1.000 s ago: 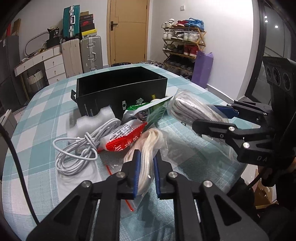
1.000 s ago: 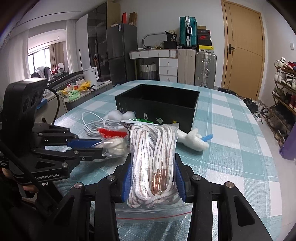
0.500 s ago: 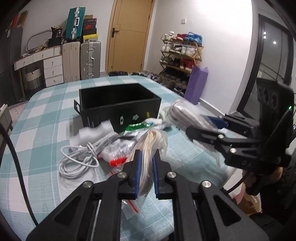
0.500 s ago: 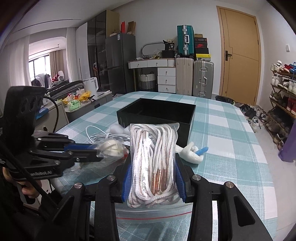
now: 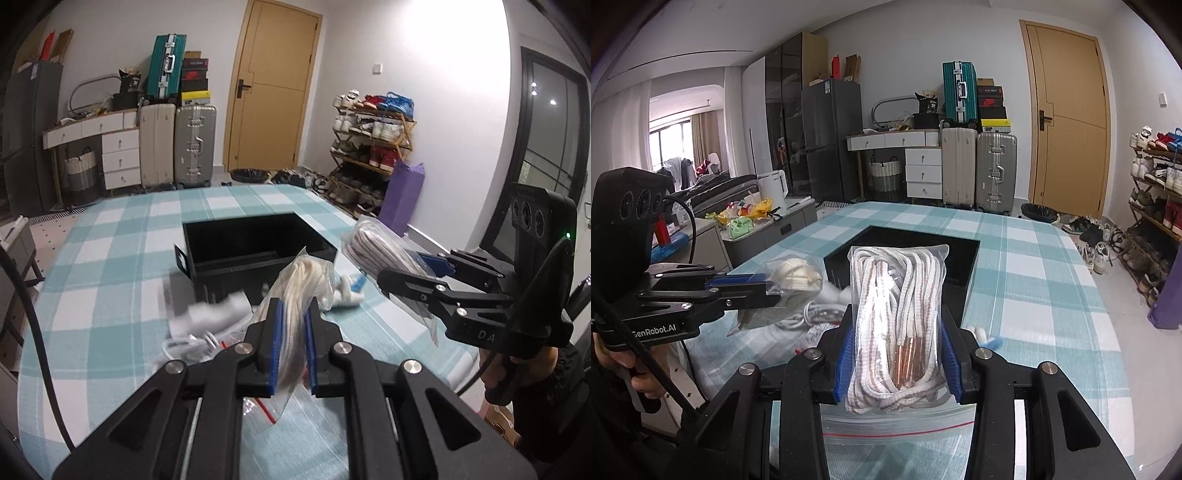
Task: Organize soft objects
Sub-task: 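Carry both bags into the black box and open both grippers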
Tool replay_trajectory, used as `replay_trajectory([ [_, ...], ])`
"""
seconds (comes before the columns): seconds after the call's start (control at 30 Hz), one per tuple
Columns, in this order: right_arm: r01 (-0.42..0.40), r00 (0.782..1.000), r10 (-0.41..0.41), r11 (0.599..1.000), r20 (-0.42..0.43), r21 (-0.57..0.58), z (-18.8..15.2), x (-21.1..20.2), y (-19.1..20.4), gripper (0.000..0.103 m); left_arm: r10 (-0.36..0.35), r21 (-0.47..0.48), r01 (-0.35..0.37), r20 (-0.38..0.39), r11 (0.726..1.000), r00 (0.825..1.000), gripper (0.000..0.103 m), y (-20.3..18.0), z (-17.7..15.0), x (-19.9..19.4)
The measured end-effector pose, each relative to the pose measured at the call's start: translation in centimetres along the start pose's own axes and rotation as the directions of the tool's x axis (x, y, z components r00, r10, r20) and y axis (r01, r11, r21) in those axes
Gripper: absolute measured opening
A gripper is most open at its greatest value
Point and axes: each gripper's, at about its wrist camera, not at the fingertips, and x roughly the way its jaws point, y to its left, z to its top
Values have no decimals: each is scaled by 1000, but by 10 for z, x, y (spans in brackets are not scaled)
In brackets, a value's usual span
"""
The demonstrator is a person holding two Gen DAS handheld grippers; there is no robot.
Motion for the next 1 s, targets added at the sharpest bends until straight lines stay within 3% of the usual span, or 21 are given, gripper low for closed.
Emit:
replay_trajectory([
  [0.43, -11, 1000, 11, 1000, -16, 11, 35, 24, -11, 41, 79, -34, -78, 42, 996, 996, 9, 26, 37, 22],
  [1.0, -13, 995, 14, 1000, -97, 7, 69, 84, -33, 41, 122, -59, -121, 13, 991, 992, 9, 53, 66, 76],
])
